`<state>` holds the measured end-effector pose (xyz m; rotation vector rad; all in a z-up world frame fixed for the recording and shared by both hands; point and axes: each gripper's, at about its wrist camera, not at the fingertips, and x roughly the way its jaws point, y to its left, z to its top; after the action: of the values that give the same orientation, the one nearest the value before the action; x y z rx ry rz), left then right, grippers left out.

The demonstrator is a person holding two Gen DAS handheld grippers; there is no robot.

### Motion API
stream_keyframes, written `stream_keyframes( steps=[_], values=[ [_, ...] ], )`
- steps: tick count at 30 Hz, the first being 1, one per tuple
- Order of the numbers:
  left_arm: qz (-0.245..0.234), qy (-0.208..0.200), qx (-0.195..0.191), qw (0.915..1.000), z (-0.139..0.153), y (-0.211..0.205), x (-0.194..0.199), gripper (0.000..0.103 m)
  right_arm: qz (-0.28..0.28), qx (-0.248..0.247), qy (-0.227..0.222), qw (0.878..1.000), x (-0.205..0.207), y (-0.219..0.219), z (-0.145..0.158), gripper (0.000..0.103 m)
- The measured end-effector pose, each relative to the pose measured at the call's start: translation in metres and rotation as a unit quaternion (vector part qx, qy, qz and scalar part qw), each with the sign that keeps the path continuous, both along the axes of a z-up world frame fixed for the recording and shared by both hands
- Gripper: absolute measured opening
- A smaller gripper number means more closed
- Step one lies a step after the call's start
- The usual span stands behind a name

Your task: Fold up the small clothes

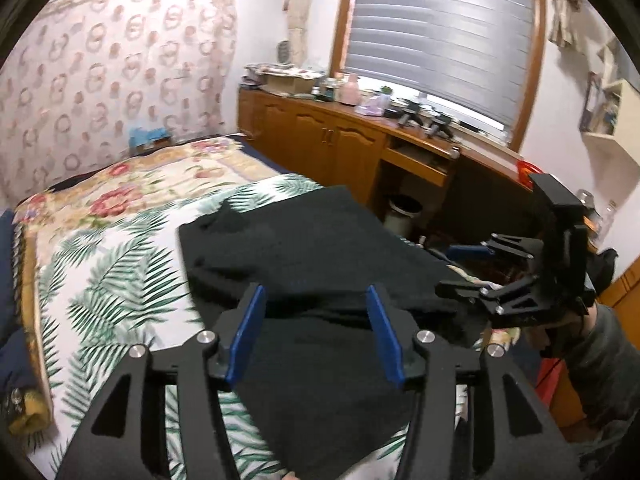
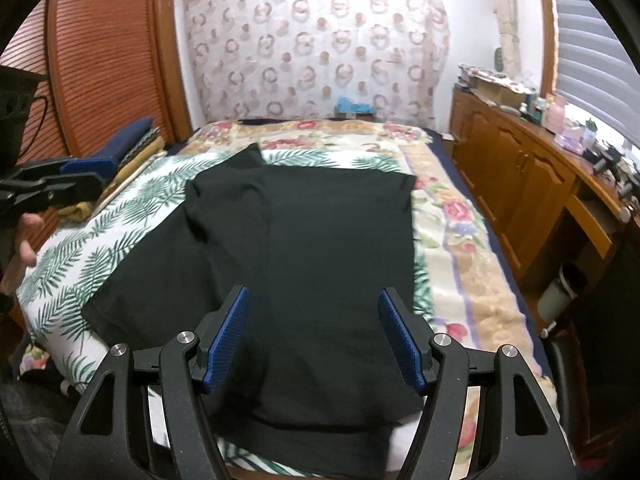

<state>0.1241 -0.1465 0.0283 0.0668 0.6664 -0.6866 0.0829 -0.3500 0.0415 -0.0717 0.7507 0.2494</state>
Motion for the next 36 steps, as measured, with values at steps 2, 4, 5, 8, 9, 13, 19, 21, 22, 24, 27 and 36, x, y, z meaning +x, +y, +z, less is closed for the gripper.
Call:
stream_keyframes(
  steps=[2,4,5,8,9,13,19,21,22,24,27,36],
  values=[
    [0.012,0.000,0.000,0.9999,-0.005,0.010,0.000,0.052,0.013,-0.003,0.006,1.000,0.003,0.011,-0.005,0.068],
    [0.027,0.000,0.003,0.9996,-0.011,0.020,0.000,0.052,0.026,-0.004,0.016,1.000,0.006,0.021,-0.011,0.068],
    [0.033,0.001,0.003,0.9994,-0.013,0.023,0.002,0.052,0.033,-0.005,0.022,0.999,0.008,0.026,-0.016,0.068],
    [0.048,0.002,0.005,0.9988,-0.019,0.033,0.002,0.052,0.049,-0.009,0.040,0.998,0.013,0.039,-0.029,0.065],
    [0.052,0.001,0.006,0.9986,-0.020,0.035,0.001,0.052,0.056,-0.013,0.046,0.997,0.014,0.043,-0.033,0.062],
    [0.063,0.001,0.009,0.9980,-0.027,0.044,0.001,0.052,0.068,-0.034,0.058,0.995,0.018,0.054,-0.044,0.052],
    [0.075,0.002,0.014,0.9971,-0.032,0.049,0.003,0.052,0.071,-0.047,0.058,0.995,0.020,0.055,-0.049,0.026],
    [0.080,0.000,0.015,0.9967,-0.032,0.050,0.003,0.052,0.076,-0.047,0.049,0.995,0.018,0.055,-0.045,0.012],
    [0.081,-0.001,0.015,0.9966,-0.032,0.051,0.003,0.052,0.078,-0.043,0.043,0.995,0.017,0.055,-0.042,0.010],
    [0.081,-0.003,0.014,0.9966,-0.031,0.051,0.003,0.052,0.080,-0.041,0.025,0.996,0.013,0.055,-0.033,0.009],
    [0.078,-0.005,0.014,0.9968,-0.031,0.052,0.003,0.052,0.075,-0.038,-0.006,0.996,0.007,0.054,-0.015,0.008],
    [0.080,-0.001,0.011,0.9967,-0.031,0.052,0.001,0.052,0.034,-0.041,0.004,0.999,0.007,0.023,0.006,0.011]
  ],
)
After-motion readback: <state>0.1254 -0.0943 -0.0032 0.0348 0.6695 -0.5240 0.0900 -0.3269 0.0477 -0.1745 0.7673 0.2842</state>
